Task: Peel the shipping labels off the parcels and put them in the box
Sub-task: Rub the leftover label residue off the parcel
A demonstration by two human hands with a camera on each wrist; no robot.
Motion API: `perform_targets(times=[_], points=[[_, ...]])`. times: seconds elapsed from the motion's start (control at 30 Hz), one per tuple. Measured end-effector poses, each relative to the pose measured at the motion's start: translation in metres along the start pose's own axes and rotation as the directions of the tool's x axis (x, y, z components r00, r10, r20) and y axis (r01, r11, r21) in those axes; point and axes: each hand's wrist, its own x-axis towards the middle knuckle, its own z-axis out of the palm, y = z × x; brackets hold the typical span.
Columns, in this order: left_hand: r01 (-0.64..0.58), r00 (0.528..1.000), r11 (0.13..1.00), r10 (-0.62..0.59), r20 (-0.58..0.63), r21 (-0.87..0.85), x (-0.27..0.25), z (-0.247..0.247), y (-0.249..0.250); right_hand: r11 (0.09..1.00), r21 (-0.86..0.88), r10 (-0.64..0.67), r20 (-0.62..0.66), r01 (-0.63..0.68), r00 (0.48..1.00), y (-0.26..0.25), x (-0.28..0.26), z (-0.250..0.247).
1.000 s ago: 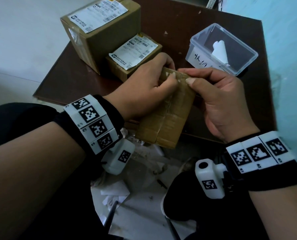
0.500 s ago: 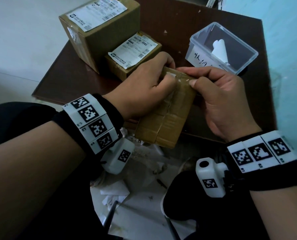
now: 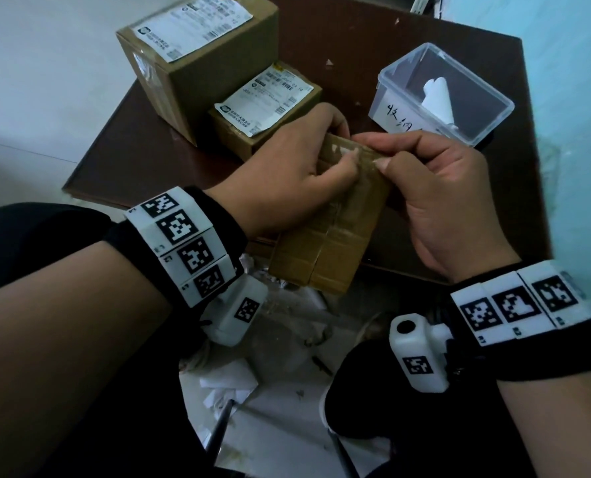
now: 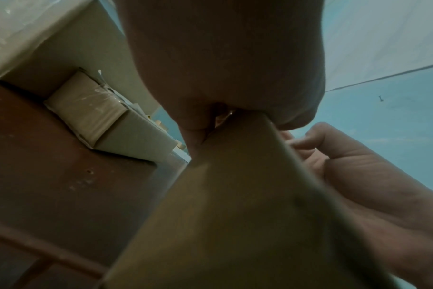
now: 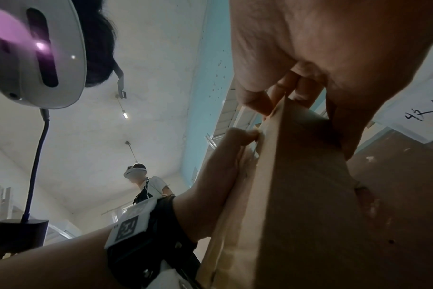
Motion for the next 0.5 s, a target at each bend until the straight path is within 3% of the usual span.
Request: perform_targets(times=[0.5], points=[[-0.013, 1.000, 1.000, 0.013, -0.015, 0.004, -0.0001, 0.0003, 0.0017, 0.999, -0.031, -0.042, -0.010, 0.042, 0.999, 0.0011, -0.0006, 0.0003]])
